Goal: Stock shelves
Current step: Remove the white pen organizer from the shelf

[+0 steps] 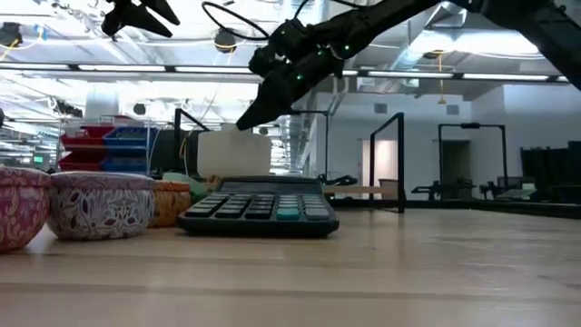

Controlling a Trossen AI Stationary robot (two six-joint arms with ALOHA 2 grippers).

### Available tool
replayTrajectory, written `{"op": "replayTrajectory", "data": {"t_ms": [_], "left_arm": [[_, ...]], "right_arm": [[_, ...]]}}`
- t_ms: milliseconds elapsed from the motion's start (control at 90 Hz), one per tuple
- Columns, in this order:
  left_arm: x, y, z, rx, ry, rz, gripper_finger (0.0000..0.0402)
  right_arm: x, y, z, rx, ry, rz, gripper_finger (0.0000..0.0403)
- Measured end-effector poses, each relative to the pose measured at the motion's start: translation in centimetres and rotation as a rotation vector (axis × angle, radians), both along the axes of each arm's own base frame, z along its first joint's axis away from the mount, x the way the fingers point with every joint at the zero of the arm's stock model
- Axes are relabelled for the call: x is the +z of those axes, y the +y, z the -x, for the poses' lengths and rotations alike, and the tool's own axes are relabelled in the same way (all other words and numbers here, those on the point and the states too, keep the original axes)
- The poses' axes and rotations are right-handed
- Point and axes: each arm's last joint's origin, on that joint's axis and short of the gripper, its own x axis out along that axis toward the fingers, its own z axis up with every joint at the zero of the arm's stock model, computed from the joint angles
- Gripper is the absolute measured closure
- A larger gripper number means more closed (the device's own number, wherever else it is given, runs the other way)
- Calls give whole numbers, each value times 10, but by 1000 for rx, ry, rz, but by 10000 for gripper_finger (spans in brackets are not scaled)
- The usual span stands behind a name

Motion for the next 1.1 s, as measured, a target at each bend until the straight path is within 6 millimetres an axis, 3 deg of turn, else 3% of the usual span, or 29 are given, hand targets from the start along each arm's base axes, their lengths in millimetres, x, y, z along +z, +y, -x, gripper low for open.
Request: {"op": "replayTrajectory", "data": {"t_ms": [267, 456, 856, 1100], "left_arm": [[0, 0, 0, 0, 0, 2, 274], [0, 0, 0, -2, 2, 6, 274], [0, 0, 0, -1, 0, 7, 274], [0, 0, 0, -1, 0, 7, 274]], "right_arm": [[-27, -4, -4, -5, 71, -25, 209], [-28, 0, -6, 11, 83, 21, 246], [-30, -3, -5, -55, 120, 108, 388], [-17, 2, -5, -63, 133, 102, 401]]}}
